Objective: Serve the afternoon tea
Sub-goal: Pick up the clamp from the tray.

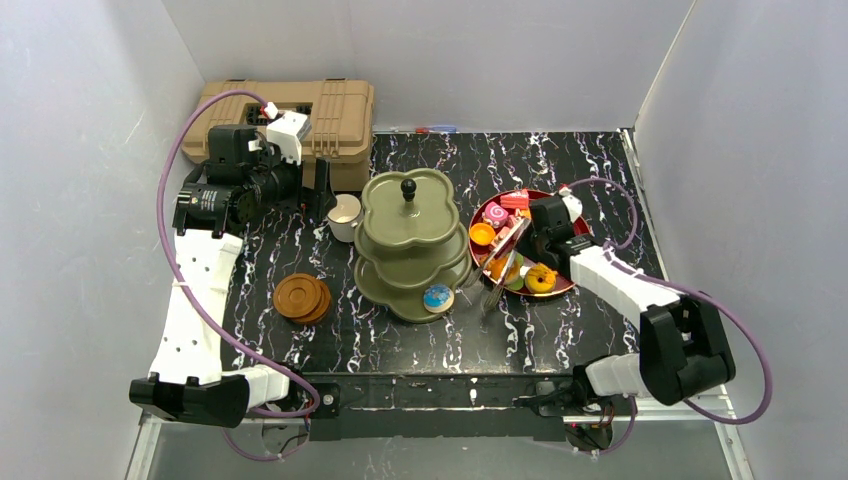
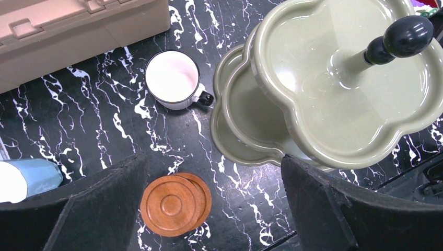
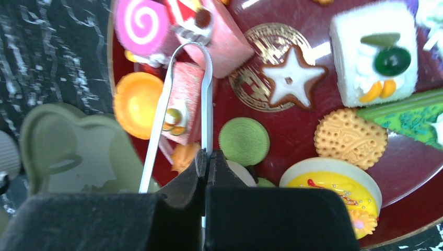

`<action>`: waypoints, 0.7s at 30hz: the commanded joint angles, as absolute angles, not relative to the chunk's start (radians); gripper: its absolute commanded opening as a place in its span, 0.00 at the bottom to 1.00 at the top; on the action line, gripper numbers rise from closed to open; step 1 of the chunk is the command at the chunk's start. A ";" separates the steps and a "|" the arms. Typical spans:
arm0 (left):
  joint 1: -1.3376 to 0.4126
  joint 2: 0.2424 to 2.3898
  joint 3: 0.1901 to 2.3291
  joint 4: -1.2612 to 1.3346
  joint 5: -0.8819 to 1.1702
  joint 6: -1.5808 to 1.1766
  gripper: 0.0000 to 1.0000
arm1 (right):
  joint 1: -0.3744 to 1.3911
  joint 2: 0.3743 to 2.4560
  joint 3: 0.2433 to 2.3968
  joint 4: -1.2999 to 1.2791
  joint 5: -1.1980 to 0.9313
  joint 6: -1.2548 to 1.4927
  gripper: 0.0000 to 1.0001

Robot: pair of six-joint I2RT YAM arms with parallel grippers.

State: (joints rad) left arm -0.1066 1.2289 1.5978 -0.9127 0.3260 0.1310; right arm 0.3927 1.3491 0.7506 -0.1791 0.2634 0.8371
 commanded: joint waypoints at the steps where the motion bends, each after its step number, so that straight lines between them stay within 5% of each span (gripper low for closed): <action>1: -0.102 1.212 1.621 -0.928 0.385 0.153 0.96 | 0.388 1.253 0.861 -0.198 0.306 0.770 0.01; 6: -0.140 1.162 1.648 -0.971 0.630 0.272 0.88 | 0.388 1.144 0.920 -0.265 0.325 0.705 0.01; 15: -0.523 1.133 1.644 -1.015 0.604 0.379 0.94 | 0.393 0.946 0.935 -0.328 0.242 0.609 0.01; 21: -0.710 1.167 1.581 -0.802 0.613 0.212 0.94 | 0.393 0.821 0.917 -0.167 0.102 0.579 0.01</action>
State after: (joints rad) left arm -0.6228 1.1427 1.6131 -0.9421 0.5755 0.3283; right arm 0.3927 0.8932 0.8948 -0.3183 0.2157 0.6159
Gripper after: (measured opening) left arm 0.949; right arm 0.040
